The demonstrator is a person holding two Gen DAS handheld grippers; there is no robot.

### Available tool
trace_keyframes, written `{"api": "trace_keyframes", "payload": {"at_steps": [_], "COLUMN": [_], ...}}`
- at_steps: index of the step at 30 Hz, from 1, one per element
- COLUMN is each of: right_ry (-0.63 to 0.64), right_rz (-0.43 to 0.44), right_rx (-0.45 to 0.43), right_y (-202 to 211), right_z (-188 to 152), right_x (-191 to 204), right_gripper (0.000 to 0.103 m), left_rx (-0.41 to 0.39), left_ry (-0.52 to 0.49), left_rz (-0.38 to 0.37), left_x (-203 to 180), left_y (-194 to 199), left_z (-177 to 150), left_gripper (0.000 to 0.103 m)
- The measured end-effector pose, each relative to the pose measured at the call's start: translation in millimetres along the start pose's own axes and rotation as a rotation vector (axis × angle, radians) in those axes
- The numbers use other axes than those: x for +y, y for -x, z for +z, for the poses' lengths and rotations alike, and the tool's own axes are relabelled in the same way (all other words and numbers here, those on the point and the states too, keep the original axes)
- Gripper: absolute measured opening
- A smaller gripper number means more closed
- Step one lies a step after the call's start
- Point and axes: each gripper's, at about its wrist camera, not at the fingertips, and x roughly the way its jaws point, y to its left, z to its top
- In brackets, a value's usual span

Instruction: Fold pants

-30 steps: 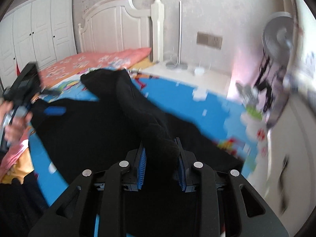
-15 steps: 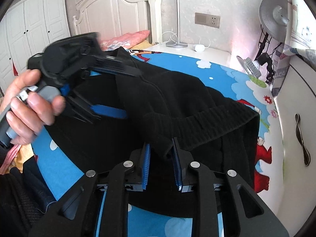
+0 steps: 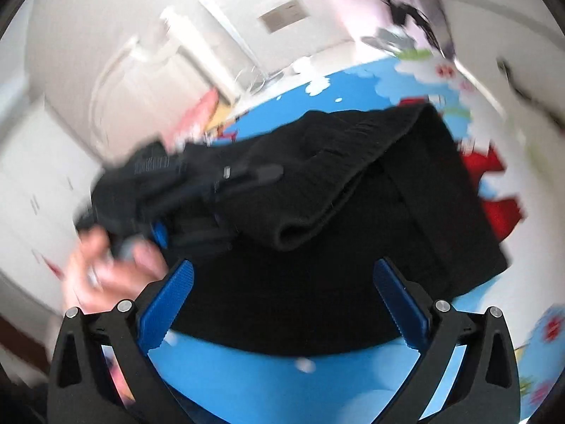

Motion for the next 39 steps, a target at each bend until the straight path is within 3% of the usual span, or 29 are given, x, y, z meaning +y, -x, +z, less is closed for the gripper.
{"api": "trace_keyframes", "payload": {"at_steps": [4, 8, 10, 11, 12, 14, 16, 18, 21, 24, 26, 28, 31, 34, 39], "right_ry": [-0.266, -0.370, -0.396, -0.400, -0.403, -0.388, -0.354, -0.331, -0.337, -0.324, -0.302, -0.291, -0.279, -0.269, -0.275], "right_rz": [0.114, 0.173, 0.192, 0.181, 0.168, 0.172, 0.146, 0.109, 0.111, 0.106, 0.103, 0.107, 0.109, 0.101, 0.097], "right_rx": [0.024, 0.008, -0.028, -0.039, -0.044, -0.037, -0.035, -0.027, -0.022, -0.027, -0.034, -0.044, -0.045, -0.046, -0.043], "right_y": [-19.9, -31.0, -28.4, -28.2, -28.9, -30.6, -30.6, -31.0, -31.6, -27.6, -24.0, -19.2, -14.8, -9.1, -3.4], "right_z": [9.3, 16.7, 16.2, 16.7, 17.4, 17.2, 15.9, 14.6, 11.2, 9.7, 12.0, 14.2, 21.1, 23.9, 26.3], "right_x": [-20.1, -22.6, -22.8, -23.7, -25.7, -26.9, -23.6, -22.1, -29.6, -31.8, -28.4, -24.7, -21.0, -18.8, -24.3], "right_gripper": [0.086, 0.073, 0.055, 0.039, 0.031, 0.025, 0.021, 0.019, 0.019, 0.018, 0.018, 0.018, 0.018, 0.018, 0.018], "left_rx": [-0.009, -0.020, -0.026, -0.028, -0.030, -0.045, -0.052, -0.053, -0.171, -0.346, -0.467, -0.541, -0.504, -0.490, -0.445], "left_ry": [0.007, 0.003, -0.003, -0.004, -0.004, -0.012, -0.004, 0.018, -0.015, 0.020, 0.055, 0.115, 0.150, 0.156, 0.143], "left_rz": [-0.016, -0.028, -0.019, -0.017, -0.018, -0.009, -0.018, -0.027, 0.013, 0.091, 0.174, 0.195, 0.187, 0.195, 0.348], "left_x": [-4.9, -2.7, 1.9, 3.5, 3.9, 4.6, 8.4, 14.6, 17.0, 30.7, 42.2, 55.8, 61.6, 45.5, 24.0], "left_y": [-2.8, 0.9, 3.6, 3.8, 2.9, 4.9, 8.2, 15.6, 56.3, 118.4, 161.6, 199.1, 215.8, 216.5, 213.0], "left_z": [-2.5, -5.3, -8.8, -9.7, -9.6, -11.0, -10.7, -7.0, 12.6, 47.8, 76.8, 106.7, 146.7, 162.9, 137.2], "left_gripper": [0.017, 0.017, 0.017, 0.017, 0.017, 0.016, 0.021, 0.073, 0.074, 0.074, 0.065, 0.060, 0.059, 0.059, 0.061]}}
